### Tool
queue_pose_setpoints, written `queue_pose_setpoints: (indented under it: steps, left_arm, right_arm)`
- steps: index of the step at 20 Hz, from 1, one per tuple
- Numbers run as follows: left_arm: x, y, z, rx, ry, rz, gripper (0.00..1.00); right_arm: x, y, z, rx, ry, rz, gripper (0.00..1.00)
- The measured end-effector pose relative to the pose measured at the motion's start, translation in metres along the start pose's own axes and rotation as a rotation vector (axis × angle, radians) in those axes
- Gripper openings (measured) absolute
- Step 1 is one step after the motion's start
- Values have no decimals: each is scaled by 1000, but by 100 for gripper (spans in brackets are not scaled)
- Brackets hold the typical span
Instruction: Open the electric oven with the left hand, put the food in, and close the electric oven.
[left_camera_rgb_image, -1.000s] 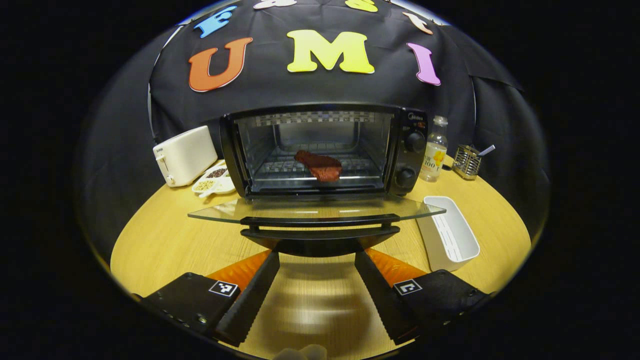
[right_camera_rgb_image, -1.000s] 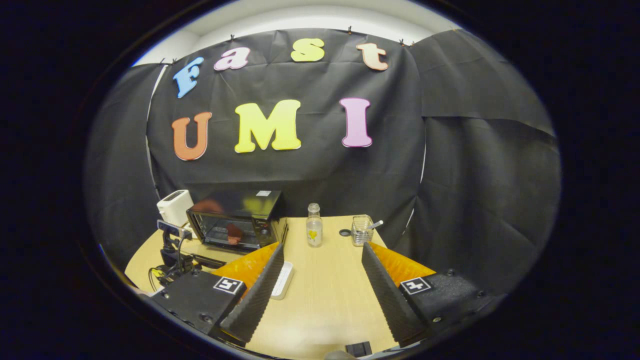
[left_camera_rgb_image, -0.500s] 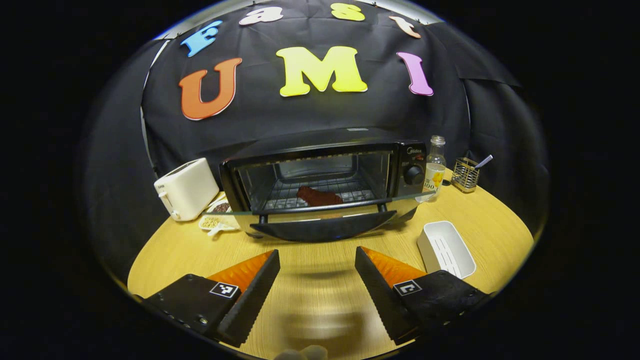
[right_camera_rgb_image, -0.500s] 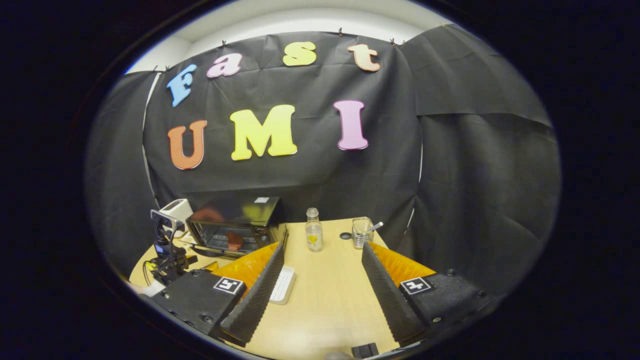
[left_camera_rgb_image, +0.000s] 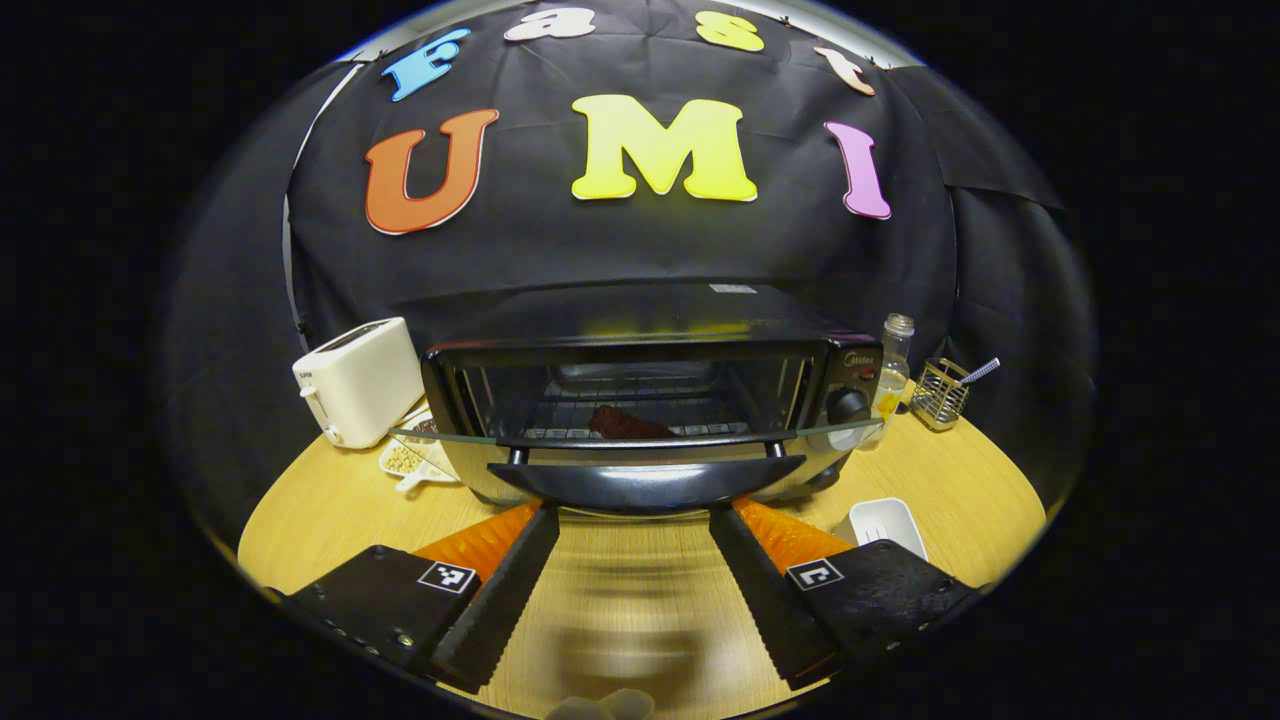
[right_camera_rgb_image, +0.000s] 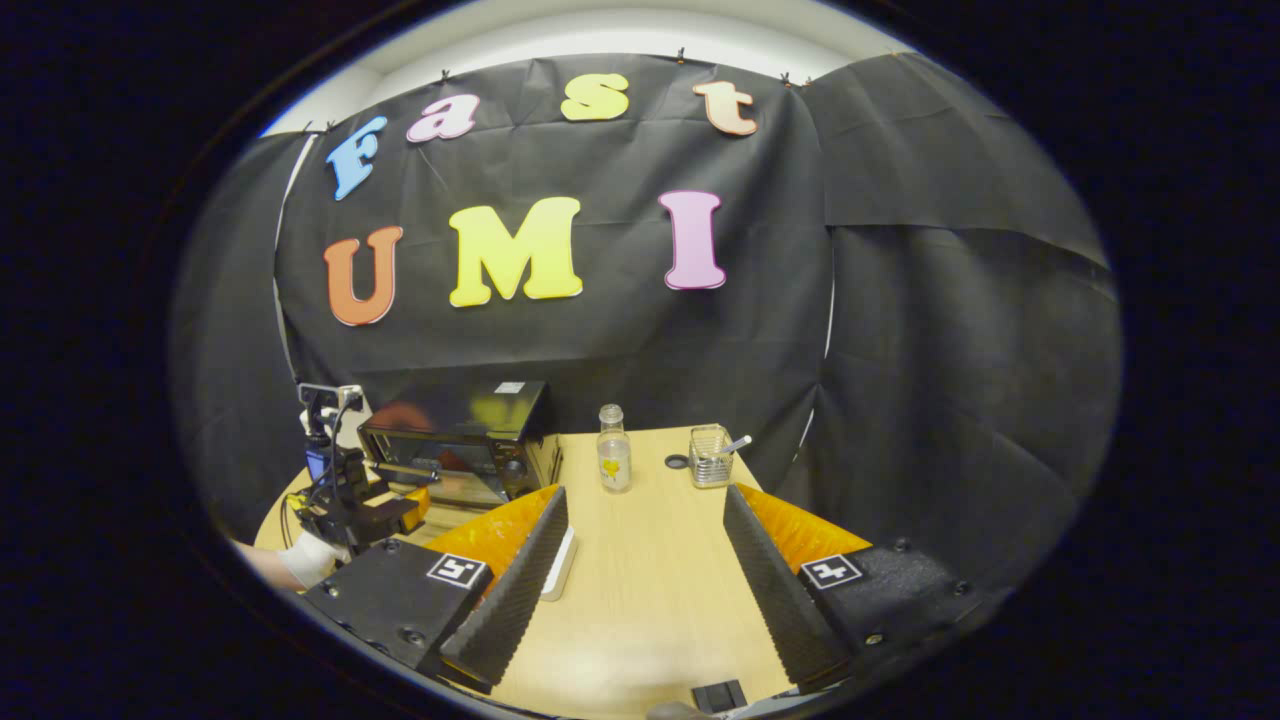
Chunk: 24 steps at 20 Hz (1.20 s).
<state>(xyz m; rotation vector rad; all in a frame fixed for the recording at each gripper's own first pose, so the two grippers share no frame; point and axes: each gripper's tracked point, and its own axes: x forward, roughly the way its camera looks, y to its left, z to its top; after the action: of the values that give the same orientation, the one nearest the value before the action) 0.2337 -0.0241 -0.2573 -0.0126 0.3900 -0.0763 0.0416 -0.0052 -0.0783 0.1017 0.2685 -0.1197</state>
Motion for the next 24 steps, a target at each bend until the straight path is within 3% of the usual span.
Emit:
queue_pose_setpoints:
  steps: [6,13,18,24]
  left_arm:
    - [19,0,34,-39,-42,7,97]
    - [-9,10,17,-46,-17,18,97]
    - [-78,24,26,-77,-47,58,97]
    - [-222,46,63,-127,-176,176,96]
  right_arm:
    - [-1,1,3,-12,-1,1,99]
    - [-1,16,4,-14,-7,43,99]
    - [-2,45,13,-38,-22,143,99]
    - [-36,63,49,-86,-120,316,99]
